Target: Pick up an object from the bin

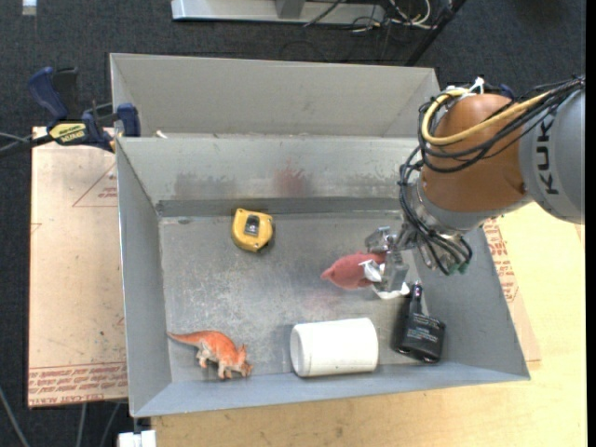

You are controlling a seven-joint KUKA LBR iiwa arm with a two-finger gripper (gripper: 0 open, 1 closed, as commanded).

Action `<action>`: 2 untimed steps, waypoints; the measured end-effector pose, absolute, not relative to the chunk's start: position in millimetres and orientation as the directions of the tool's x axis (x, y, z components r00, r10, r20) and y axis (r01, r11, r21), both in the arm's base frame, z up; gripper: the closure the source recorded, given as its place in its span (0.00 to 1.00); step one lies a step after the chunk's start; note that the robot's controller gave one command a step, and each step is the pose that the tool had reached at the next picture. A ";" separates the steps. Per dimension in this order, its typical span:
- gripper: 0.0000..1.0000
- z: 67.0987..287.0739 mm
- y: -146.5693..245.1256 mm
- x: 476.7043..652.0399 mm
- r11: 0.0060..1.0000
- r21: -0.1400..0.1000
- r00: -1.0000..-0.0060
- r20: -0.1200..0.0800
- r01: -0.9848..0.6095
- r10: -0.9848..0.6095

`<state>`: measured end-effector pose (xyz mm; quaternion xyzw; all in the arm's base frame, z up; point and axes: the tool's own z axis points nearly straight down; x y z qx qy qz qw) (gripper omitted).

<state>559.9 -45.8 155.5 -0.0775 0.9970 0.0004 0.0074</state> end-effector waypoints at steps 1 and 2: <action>1.00 176.0 -29.3 552.0 0.986 0.010 -0.986 0.006 -0.166 -0.166; 1.00 239.4 -26.5 553.3 0.988 0.004 -0.988 -0.009 -0.152 -0.152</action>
Offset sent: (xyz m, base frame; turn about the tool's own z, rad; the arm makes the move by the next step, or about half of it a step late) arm -0.0079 0.0185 0.1166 -0.0128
